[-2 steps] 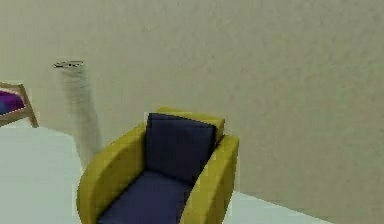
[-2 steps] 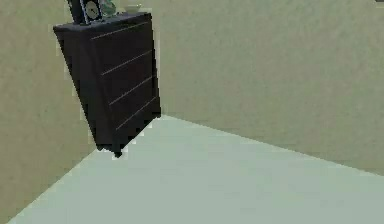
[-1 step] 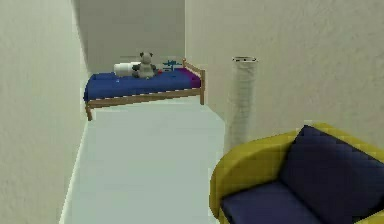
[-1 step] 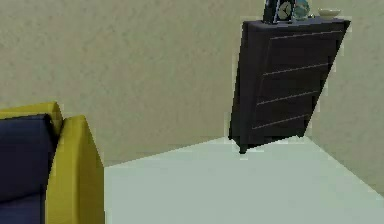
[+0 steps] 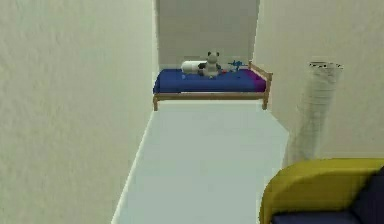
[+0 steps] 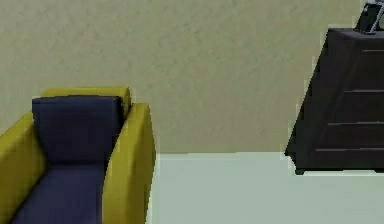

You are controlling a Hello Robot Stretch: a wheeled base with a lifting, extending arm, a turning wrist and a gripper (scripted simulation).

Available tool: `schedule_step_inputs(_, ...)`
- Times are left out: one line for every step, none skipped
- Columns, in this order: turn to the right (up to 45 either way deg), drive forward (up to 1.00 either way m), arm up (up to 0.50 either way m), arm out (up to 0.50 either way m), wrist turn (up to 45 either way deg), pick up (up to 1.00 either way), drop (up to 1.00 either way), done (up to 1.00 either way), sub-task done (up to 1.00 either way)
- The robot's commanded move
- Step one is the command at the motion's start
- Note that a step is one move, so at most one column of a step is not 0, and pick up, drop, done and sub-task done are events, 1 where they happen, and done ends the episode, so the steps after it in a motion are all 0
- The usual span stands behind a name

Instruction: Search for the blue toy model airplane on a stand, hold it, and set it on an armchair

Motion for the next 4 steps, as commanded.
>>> schedule_step_inputs(0.0, 1.00, 0.00, 0.00, 0.0, 0.00, 0.00, 0.00, 0.00)
schedule_step_inputs(0.0, 0.20, 0.00, 0.00, 0.0, 0.00, 0.00, 0.00, 0.00)
schedule_step_inputs(15.0, 0.00, 0.00, 0.00, 0.0, 0.00, 0.00, 0.00, 0.00)
schedule_step_inputs(0.0, 1.00, 0.00, 0.00, 0.0, 0.00, 0.00, 0.00, 0.00)
